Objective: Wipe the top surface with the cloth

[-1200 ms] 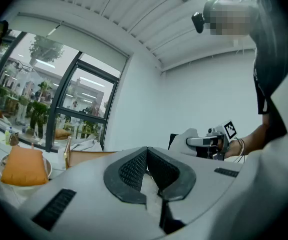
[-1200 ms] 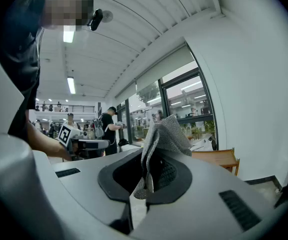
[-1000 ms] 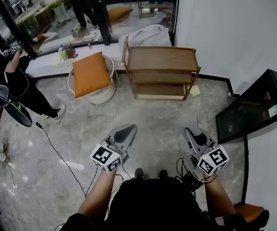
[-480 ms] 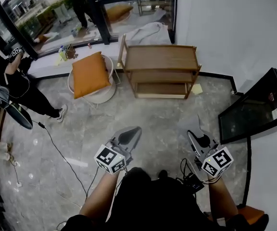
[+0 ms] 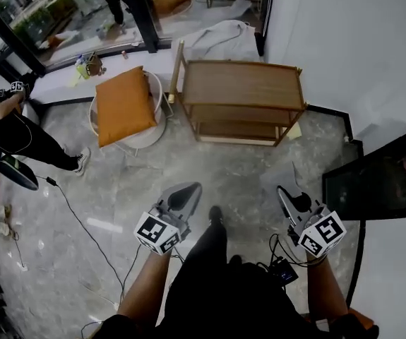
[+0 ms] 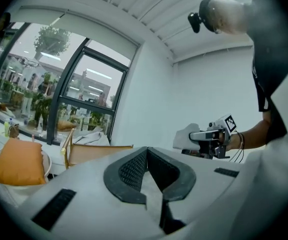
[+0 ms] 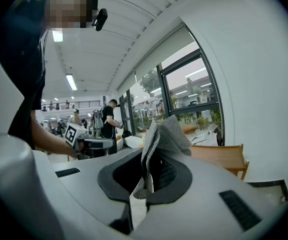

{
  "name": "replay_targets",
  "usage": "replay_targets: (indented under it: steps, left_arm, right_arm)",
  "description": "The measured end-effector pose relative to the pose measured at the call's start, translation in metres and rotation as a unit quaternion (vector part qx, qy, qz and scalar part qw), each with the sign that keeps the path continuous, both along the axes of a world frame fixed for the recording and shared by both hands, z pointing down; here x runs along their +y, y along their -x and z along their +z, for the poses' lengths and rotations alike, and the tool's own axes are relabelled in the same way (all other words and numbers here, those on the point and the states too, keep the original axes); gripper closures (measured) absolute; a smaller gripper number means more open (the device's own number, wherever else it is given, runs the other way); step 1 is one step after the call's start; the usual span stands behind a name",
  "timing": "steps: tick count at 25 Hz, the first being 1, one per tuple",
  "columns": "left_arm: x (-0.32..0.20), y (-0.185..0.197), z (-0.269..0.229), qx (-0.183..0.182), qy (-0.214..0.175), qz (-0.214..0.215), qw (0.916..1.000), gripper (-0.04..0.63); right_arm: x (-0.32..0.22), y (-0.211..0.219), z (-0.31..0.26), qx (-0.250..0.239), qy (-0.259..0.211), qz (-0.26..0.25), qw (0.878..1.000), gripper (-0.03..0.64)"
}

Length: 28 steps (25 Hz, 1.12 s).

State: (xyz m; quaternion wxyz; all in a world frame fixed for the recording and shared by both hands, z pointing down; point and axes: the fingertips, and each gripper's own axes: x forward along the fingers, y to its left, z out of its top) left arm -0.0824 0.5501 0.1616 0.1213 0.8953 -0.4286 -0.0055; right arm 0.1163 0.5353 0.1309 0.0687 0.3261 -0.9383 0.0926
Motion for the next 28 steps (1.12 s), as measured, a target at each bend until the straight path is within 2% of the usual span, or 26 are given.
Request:
replay_targets:
  steps: [6,10,17,23,28]
  left_arm:
    - [-0.110,0.029,0.002,0.034,0.015,-0.013,0.9992,0.584]
    - [-0.169,0.041,0.001,0.026,0.017,-0.017,0.9994,0.584]
    - [-0.268,0.042,0.012,0.014,0.030,-0.070,0.9970,0.584]
    - [-0.364,0.034,0.047,-0.008,0.064,-0.136,0.9886,0.584]
    - [-0.425,0.042,0.068,-0.022,0.092,-0.209,0.9734,0.584]
  right_arm:
    - [-0.104,0.054,-0.005,0.020,0.020,-0.019,0.999,0.588]
    - [-0.163,0.087,-0.008,0.032,0.012,-0.025,0.999,0.588]
    - [-0.262,0.109,0.008,0.033,0.028,-0.074,0.996,0.588]
    - [-0.377,0.118,0.038,0.042,0.037,-0.130,0.990,0.588]
    - [-0.455,0.143,0.060,0.032,0.051,-0.195,0.979,0.588]
